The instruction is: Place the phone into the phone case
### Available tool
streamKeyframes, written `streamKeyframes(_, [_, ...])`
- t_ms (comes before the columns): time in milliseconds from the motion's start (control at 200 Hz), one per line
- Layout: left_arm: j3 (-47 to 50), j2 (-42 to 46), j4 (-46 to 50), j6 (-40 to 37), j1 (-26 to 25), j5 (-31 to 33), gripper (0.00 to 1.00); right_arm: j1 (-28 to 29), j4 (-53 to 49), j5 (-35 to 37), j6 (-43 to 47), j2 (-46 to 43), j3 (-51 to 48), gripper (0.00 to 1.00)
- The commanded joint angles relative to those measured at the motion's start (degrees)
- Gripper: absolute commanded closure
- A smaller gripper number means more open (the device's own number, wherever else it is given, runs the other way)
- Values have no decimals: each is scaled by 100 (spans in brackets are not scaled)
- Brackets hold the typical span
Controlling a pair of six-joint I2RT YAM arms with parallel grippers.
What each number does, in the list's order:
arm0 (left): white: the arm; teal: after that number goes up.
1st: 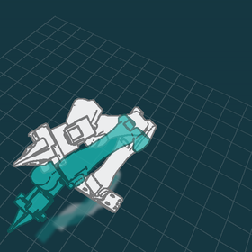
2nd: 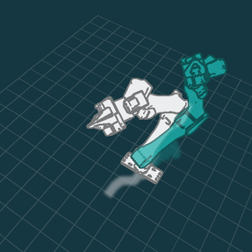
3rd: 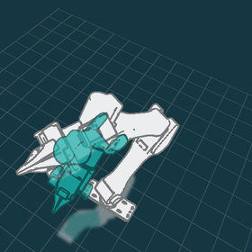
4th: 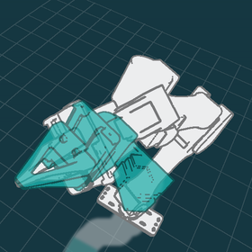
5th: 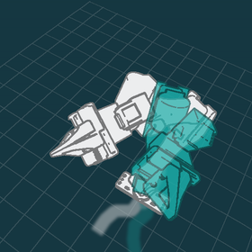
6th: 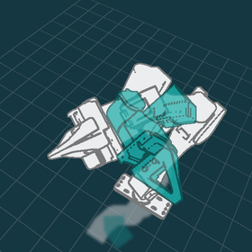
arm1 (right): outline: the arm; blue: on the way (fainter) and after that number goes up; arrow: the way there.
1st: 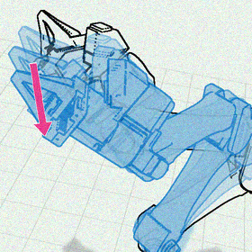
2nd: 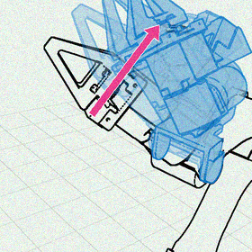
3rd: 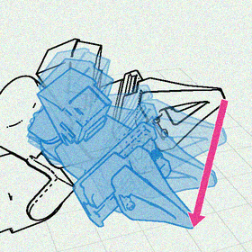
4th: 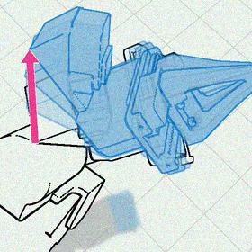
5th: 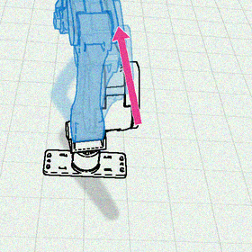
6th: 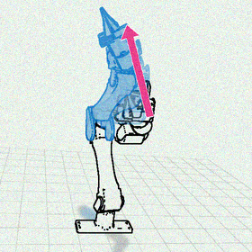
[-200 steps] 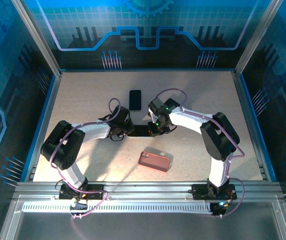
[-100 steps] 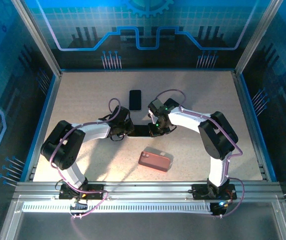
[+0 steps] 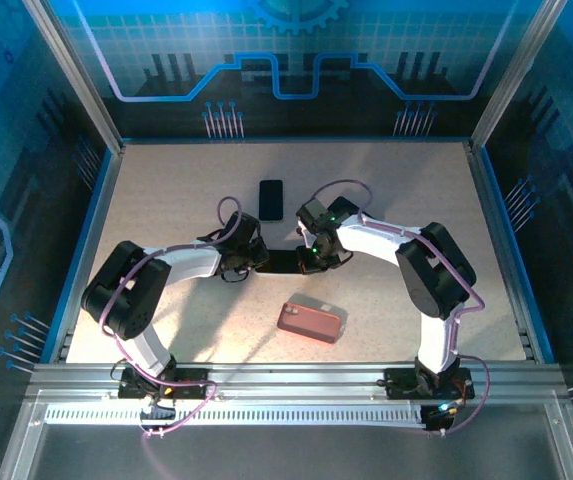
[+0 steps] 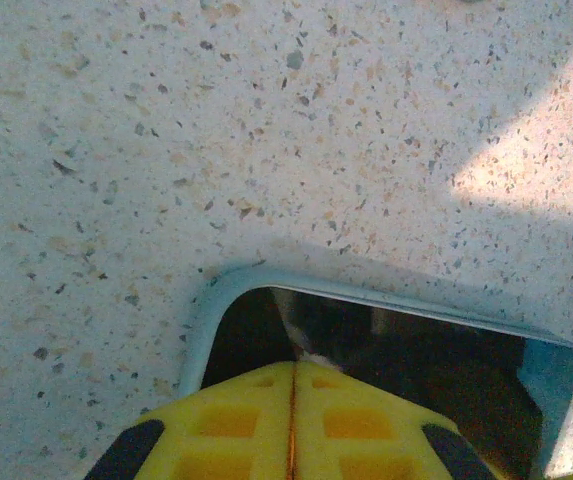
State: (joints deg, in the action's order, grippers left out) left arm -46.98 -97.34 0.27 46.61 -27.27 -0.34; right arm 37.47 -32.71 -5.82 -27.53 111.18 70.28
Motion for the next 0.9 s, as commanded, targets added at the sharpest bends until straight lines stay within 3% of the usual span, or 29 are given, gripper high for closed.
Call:
streamKeyframes(0, [269, -293, 412, 86, 4, 222, 92, 339, 149, 236, -127, 1178, -793, 100])
streamKeyframes(215, [278, -262, 388, 86, 7, 241, 92, 349, 136, 207, -148, 1065, -791, 100])
streamKeyframes(590, [253, -110, 395, 60, 3, 308, 92, -162, -613, -280, 62, -368, 385, 100])
streamKeyframes(896, [251, 182, 307, 85, -4, 296, 92, -528, -934, -127, 422, -183, 1223, 100])
